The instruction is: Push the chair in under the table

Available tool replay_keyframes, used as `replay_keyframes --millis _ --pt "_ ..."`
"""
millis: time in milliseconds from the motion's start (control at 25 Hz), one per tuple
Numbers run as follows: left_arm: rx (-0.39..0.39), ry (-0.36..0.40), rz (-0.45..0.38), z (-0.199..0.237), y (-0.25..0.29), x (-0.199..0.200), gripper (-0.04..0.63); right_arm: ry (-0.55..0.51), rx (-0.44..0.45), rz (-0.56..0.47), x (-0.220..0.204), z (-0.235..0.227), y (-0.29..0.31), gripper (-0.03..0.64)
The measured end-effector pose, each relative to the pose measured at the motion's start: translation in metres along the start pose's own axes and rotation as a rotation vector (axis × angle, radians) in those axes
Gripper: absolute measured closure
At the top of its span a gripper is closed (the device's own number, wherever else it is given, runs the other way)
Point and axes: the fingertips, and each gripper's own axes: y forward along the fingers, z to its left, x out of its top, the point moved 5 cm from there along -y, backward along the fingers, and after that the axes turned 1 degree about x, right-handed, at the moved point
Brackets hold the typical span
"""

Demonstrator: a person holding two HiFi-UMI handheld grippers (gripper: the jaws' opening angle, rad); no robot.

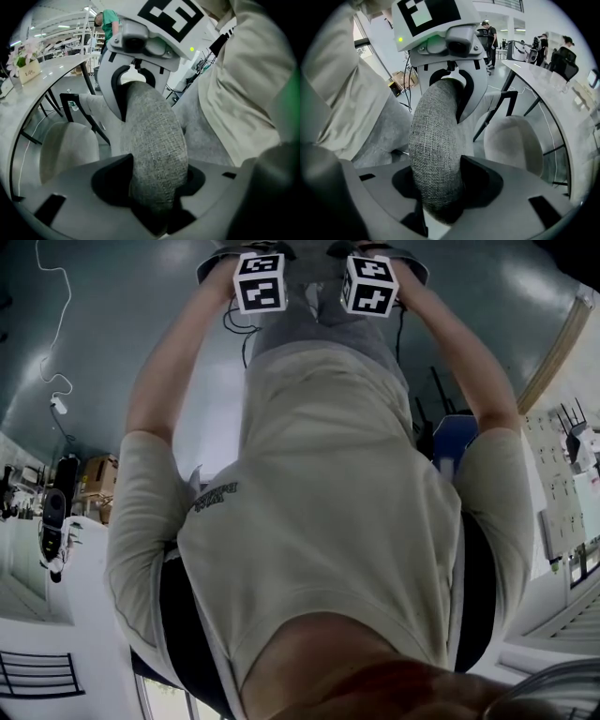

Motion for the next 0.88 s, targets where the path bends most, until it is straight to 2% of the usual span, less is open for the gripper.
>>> replay_keyframes --millis 280,480,880 --pt "0.029 0.021 -0.007 0.043 -0.025 -0.014 0.393 0.025 -0.033 0.003 0.013 -0.045 -0.01 0.433" --pt "0.081 0.071 -0.014 0.081 -0.057 -0.016 0.4 0.041 -0.069 0.003 0.022 -0.081 -0.016 0.436" --pt "0.128 0.084 -0.007 0.138 -0.08 -0.021 0.407 0.058 -0.091 -0.01 0.021 -0.139 -0.03 0.436"
